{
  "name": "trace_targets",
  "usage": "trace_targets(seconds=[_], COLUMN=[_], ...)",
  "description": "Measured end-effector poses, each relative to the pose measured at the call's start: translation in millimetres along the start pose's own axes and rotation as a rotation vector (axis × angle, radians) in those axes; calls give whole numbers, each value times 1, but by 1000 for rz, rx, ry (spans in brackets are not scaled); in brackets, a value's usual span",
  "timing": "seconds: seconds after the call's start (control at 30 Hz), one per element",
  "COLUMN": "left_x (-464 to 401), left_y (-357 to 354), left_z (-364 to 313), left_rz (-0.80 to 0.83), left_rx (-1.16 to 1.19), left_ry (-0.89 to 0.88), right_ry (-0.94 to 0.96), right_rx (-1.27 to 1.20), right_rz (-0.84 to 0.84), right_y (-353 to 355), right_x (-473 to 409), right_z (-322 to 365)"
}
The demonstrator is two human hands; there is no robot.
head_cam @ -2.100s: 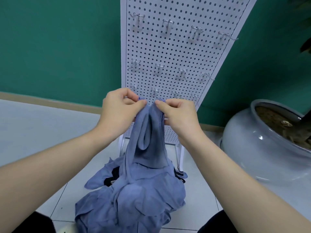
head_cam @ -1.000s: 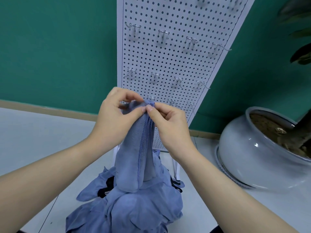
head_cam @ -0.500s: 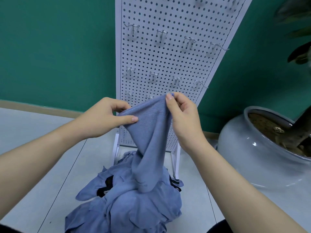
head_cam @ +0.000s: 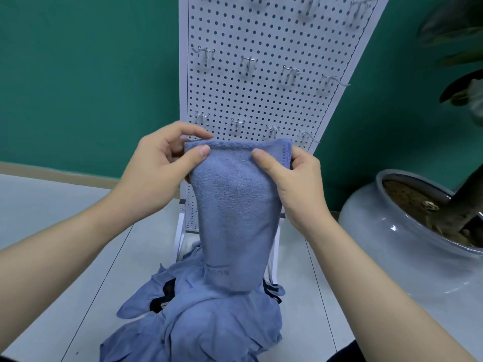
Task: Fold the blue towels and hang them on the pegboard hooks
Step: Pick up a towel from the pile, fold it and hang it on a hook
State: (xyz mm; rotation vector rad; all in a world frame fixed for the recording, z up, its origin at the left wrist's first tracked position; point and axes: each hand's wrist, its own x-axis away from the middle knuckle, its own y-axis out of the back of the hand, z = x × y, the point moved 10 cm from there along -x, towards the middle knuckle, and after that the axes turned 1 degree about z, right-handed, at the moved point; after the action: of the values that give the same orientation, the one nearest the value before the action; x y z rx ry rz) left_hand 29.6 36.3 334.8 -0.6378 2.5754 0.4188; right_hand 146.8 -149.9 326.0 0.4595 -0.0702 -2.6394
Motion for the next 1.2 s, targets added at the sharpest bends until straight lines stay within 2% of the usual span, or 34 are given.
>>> trace_targets(seconds=[0.13,0.2,0.3,0.4,0.57,0.73,0.8,0.9,0.93,1.0,1.07,1.2], left_x=[-1,1,8,16,13,17,21,37,45,52,48,44], left_y=[3,2,-7,-15,-3,6,1,-31,-39,-38,-27,-9], left_z=[-10,-5,14,15,2,-24,-14,29,42,60,66,65], left_rz=[62,131,333,447,301,-34,-63,129,203,249,167,-104], left_rx=[-115,-155,-395,-545,-492,-159,74,373,374,293,254,221], left_ry=[-33,36,122,83,20,4,93,448,559,656,622,510], right_ry=[-128,-91,12,119,214,209,190,140,104,28,-39,-98], right_rx=[-119,-64,63,234,421,260,165,64,46,25,20,-2], right_rz=[66,47,62,85,-4,-32,32,79,79,89,100,90], right_y=[0,4,1,-4,11,5,-8,-19,-19,-17,-15,-14], right_x=[-3,-4,0,3,8,15,18,18,18,17,16,18], right_z=[-16,-13,2,19,14,13,13,5,0,-13,-24,-37])
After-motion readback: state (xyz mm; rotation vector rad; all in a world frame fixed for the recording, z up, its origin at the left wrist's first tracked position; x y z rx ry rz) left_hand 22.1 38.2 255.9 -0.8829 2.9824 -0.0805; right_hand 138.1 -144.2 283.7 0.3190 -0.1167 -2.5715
